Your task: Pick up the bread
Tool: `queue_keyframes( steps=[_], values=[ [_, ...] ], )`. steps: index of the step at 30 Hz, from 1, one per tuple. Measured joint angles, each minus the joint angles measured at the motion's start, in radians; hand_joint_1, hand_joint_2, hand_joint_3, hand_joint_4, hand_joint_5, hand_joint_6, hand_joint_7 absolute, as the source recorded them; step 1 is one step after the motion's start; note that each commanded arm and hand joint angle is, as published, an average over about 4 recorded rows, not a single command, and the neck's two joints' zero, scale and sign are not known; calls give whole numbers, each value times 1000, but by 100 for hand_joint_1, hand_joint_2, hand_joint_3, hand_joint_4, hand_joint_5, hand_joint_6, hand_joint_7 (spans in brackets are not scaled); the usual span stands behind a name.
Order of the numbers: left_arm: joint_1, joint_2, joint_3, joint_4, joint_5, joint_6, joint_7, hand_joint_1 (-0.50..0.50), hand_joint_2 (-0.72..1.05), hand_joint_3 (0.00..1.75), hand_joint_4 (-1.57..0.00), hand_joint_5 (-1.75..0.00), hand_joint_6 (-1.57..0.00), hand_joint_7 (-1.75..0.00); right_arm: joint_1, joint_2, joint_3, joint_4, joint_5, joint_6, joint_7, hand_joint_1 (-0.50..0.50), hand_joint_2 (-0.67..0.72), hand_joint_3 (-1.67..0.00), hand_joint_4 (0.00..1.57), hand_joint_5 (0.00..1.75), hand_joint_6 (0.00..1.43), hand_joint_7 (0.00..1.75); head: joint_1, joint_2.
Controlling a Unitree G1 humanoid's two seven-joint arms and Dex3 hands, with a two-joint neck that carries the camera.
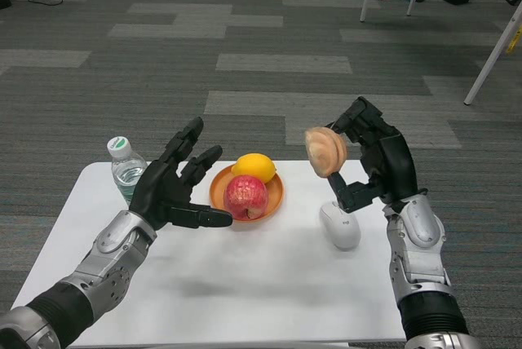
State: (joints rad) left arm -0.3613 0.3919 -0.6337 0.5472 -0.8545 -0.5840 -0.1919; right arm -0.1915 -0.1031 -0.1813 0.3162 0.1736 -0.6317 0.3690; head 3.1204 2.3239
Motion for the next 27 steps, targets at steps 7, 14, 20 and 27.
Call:
queue_keyframes(
  steps=[7,14,20,27],
  values=[
    [0,0,0,0,0,0,0,50,34,9,0,-41,0,0,0,0,0,0,0,0,0,-42,-41,-159,69,155,83,161,0,0],
    [0,0,0,0,0,0,0,50,34,9,0,-41,0,0,0,0,0,0,0,0,0,-42,-41,-159,69,155,83,161,0,0],
    [0,0,0,0,0,0,0,50,34,9,0,-41,0,0,0,0,0,0,0,0,0,-42,-41,-159,69,155,83,161,1,-2],
    [0,0,1,0,0,0,0,50,34,7,0,-41,0,0,0,0,0,0,0,0,0,-42,-41,-159,69,155,83,161,0,-1]
  ],
)
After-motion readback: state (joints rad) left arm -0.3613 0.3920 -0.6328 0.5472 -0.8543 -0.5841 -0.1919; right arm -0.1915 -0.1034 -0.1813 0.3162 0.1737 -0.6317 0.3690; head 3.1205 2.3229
